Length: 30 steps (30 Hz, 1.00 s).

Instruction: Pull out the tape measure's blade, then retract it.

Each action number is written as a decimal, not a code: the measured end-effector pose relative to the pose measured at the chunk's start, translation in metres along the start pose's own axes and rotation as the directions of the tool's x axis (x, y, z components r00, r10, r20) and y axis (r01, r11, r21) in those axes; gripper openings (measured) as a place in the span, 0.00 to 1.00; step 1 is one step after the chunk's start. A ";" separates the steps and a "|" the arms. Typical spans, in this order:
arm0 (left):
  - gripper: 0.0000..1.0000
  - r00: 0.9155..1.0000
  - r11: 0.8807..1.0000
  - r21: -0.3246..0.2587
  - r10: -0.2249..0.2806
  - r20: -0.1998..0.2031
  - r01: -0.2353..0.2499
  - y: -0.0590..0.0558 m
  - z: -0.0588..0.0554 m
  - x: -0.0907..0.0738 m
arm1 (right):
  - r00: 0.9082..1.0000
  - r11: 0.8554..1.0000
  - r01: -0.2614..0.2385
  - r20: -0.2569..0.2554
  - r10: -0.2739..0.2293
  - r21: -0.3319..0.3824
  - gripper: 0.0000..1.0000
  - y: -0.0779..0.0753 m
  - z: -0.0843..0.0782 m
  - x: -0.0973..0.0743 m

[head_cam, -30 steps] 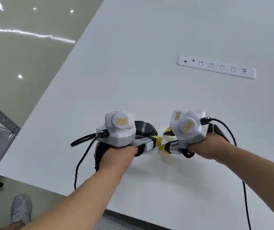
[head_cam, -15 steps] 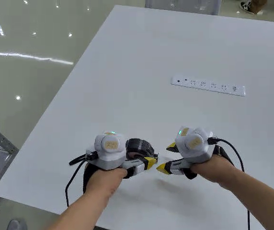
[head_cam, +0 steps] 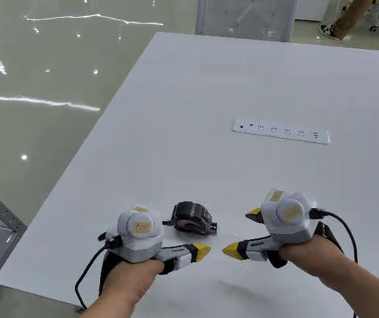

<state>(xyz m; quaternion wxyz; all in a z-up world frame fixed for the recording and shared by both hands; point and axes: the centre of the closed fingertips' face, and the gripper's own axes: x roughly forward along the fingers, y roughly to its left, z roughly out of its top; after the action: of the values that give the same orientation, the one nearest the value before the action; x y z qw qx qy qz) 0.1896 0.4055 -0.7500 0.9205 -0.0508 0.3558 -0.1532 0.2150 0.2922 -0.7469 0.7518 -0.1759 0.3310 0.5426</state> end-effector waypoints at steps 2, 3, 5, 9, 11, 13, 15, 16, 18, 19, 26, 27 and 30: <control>0.90 1.000 1.000 0.003 -0.008 0.004 0.008 -0.001 0.001 -0.005 | 1.000 1.000 0.006 0.010 -0.007 0.010 0.62 0.004 0.001 -0.008; 0.91 1.000 1.000 0.006 -0.011 0.005 0.011 -0.002 0.001 -0.007 | 1.000 1.000 0.010 0.014 -0.010 0.012 0.63 0.005 0.002 -0.010; 0.93 1.000 1.000 0.018 -0.016 0.008 0.016 -0.004 0.002 -0.011 | 0.999 1.000 0.019 0.029 -0.019 0.018 0.64 0.009 0.004 -0.017; 0.96 0.999 0.999 0.038 -0.029 0.014 0.029 -0.009 0.006 -0.019 | 0.999 0.999 0.025 0.044 -0.027 0.041 0.68 0.015 0.003 -0.029; 0.97 0.999 0.998 0.050 -0.032 0.017 0.032 -0.010 0.008 -0.023 | 0.998 0.998 0.024 0.050 -0.027 0.057 0.70 0.019 0.004 -0.036; 0.99 0.999 0.997 0.065 -0.035 0.018 0.034 -0.011 0.008 -0.026 | 0.998 0.998 0.026 0.050 -0.029 0.062 0.72 0.022 0.002 -0.040; 1.00 0.999 0.996 0.083 -0.042 0.013 0.040 -0.012 0.007 -0.031 | 0.997 0.996 0.036 0.061 -0.041 0.076 0.74 0.022 0.002 -0.046; 1.00 0.999 0.995 0.085 -0.045 0.011 0.044 -0.013 0.006 -0.034 | 0.997 0.995 0.041 0.064 -0.047 0.087 0.75 0.023 0.001 -0.050; 1.00 0.999 0.995 0.090 -0.053 0.007 0.052 -0.014 0.005 -0.038 | 0.996 0.993 0.052 0.069 -0.060 0.105 0.78 0.023 0.001 -0.055; 1.00 0.998 0.994 0.091 -0.058 0.003 0.058 -0.014 0.004 -0.041 | 0.995 0.992 0.059 0.075 -0.068 0.112 0.79 0.024 0.001 -0.060; 1.00 0.997 0.990 0.119 -0.073 -0.005 0.074 -0.017 0.002 -0.060 | 0.991 0.983 0.085 0.091 -0.101 0.166 0.84 0.031 -0.002 -0.081; 1.00 0.997 0.990 0.123 -0.074 -0.013 0.075 -0.017 0.000 -0.063 | 0.990 0.980 0.089 0.093 -0.107 0.179 0.85 0.033 -0.002 -0.085; 1.00 0.997 0.988 0.131 -0.076 -0.012 0.076 -0.016 -0.001 -0.071 | 0.988 0.974 0.097 0.094 -0.118 0.204 0.88 0.037 -0.006 -0.094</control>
<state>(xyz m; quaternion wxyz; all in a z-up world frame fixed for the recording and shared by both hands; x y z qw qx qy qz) 0.1353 0.4129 -0.7017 0.9141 -0.0030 0.3458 -0.2115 0.1607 0.2361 -0.6831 0.8104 -0.0886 0.3331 0.4738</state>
